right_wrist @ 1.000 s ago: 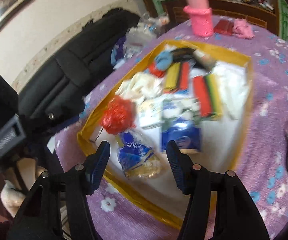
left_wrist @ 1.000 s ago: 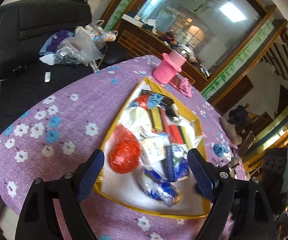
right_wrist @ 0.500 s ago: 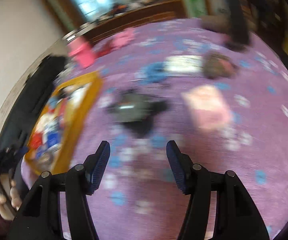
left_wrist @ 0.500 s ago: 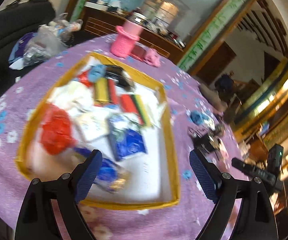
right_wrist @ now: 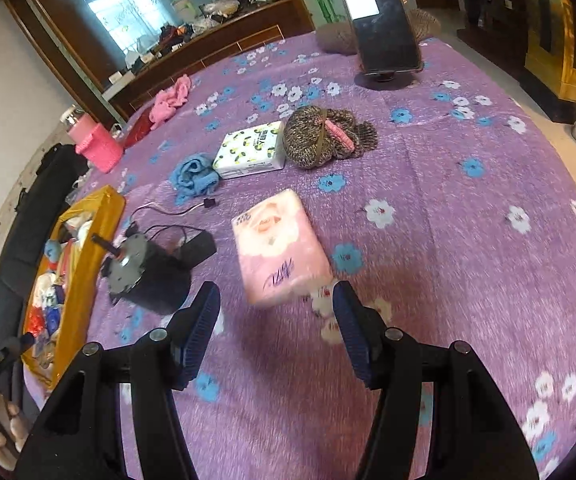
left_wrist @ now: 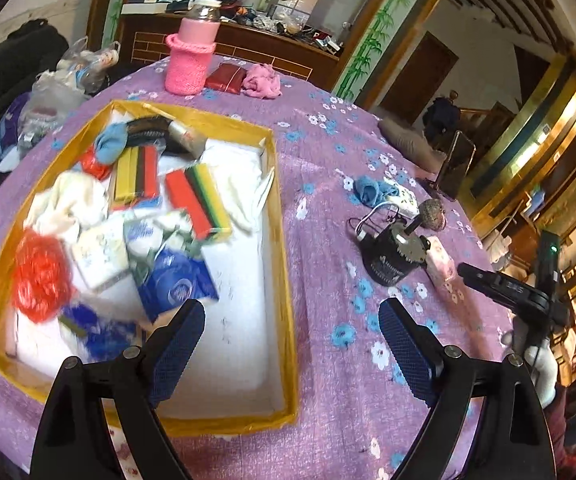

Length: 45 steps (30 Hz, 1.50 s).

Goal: Organize soft objects
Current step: 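Grasp the blue knitted cloth with the left tool while the right grasps the pink tissue pack, then carry the blue cloth and pink pack into the yellow box and open both tools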

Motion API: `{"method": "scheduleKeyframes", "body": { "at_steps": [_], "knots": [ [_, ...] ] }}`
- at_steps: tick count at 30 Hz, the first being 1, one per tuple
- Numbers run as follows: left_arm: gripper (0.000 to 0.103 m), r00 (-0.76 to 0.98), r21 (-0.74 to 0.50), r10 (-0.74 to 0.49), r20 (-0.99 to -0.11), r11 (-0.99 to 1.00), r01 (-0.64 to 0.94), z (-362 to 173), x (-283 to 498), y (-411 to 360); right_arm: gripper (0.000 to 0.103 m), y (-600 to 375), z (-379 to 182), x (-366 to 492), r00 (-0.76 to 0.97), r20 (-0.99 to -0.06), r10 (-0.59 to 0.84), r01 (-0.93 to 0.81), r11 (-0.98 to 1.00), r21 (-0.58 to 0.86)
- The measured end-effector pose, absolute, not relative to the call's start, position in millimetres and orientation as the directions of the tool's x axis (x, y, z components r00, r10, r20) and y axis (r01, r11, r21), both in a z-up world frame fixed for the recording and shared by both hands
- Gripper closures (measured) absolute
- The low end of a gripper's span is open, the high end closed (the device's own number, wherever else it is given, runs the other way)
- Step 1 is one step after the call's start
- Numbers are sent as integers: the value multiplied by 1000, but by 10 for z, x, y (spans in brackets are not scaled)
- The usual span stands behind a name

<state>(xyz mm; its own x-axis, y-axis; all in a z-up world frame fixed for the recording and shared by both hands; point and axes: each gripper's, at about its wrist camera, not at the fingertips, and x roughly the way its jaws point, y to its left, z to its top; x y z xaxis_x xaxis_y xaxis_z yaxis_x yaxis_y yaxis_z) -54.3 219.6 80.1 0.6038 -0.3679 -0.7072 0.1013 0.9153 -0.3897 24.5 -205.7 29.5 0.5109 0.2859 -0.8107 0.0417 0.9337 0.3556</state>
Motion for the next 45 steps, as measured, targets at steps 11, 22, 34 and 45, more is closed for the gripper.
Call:
{"method": "scheduleKeyframes", "body": {
  "at_steps": [11,22,34,45],
  "knots": [
    [13,567,-363,-393,-724,916,172,1067,318,1806,46,-1827,76,682,490,-850,193,33,970,239],
    [13,406,-341,-422,-810,904,259,638,1647,791,36,-1698,0,627,530,-829,181,-37,981,191],
    [14,297,-334,-442,-847,875,350,89,2373,167,35,-1687,12,617,517,-838,174,-38,983,180],
    [58,319,-261,-382,-867,895,362,126,2298,165,47,-1705,34,584,525,-832,182,-38,981,191]
  ]
}}
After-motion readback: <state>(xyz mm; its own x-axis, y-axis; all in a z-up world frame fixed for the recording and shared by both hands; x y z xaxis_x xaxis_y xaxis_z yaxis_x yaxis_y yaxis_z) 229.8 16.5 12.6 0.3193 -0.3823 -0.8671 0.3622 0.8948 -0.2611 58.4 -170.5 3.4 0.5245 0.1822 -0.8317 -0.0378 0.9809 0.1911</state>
